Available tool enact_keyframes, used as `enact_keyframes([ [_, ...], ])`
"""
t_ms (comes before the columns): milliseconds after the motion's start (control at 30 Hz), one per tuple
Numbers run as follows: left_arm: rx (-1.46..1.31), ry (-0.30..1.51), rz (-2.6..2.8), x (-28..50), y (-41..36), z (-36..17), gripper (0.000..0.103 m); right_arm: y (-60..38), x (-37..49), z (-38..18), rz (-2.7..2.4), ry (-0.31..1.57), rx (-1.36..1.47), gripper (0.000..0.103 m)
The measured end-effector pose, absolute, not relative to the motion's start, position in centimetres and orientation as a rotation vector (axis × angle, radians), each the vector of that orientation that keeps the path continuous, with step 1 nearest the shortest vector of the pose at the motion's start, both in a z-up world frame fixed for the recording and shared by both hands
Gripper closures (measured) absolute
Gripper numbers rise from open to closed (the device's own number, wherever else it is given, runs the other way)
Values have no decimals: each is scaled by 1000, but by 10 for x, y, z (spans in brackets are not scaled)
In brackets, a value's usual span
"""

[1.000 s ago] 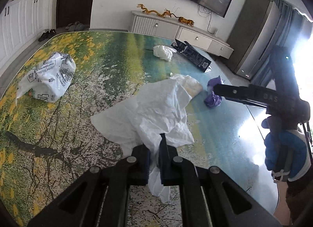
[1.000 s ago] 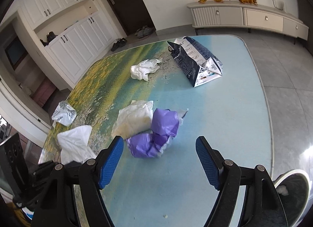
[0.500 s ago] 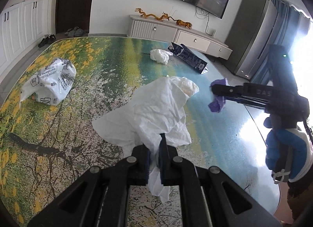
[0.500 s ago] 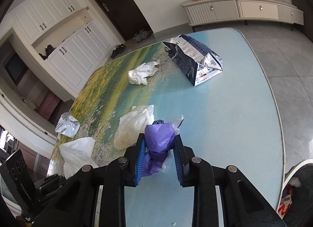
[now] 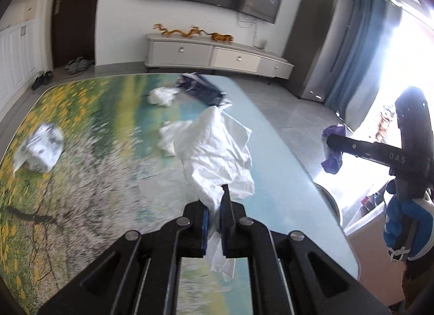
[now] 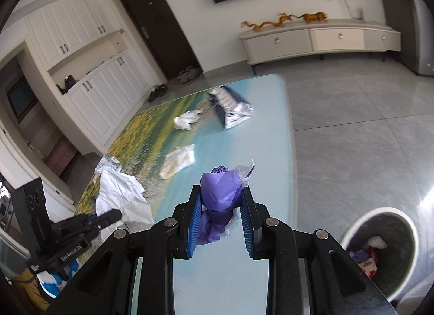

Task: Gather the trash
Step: 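Carry the white tissue and purple gloves toward the bin, then open both tools over the bin to drop the tissue and gloves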

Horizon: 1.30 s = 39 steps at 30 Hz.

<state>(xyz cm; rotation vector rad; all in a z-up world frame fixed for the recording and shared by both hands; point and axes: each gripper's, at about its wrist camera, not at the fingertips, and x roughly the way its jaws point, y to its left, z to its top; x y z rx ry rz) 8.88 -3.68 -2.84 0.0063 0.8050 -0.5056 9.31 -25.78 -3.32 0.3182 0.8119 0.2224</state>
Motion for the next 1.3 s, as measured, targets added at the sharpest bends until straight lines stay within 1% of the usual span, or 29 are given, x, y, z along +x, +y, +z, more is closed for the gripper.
enact_keyframes([
  [233,98,798,-655,86,-117,-10,97,-336,37,-37,59,803,338,76],
  [433,195,842,-759,86,-202,-13,97,-394,10,-57,-48,820,378,76],
  [633,253,928,-834,90,-279,-35,97,-439,-1,-86,-104,847,427,75],
  [867,287,1062,-856,103,-350,-80,97,-478,4,-122,-146,887,485,75],
  [1033,314,1130,-867,110,-389,-110,97,-496,11,-147,-160,924,517,74],
  [1233,310,1178,-882,113,-416,-130,94,-507,16,-168,-184,956,538,72],
  [1300,291,1197,-889,116,-419,-136,94,-512,17,-174,-196,965,546,68],
])
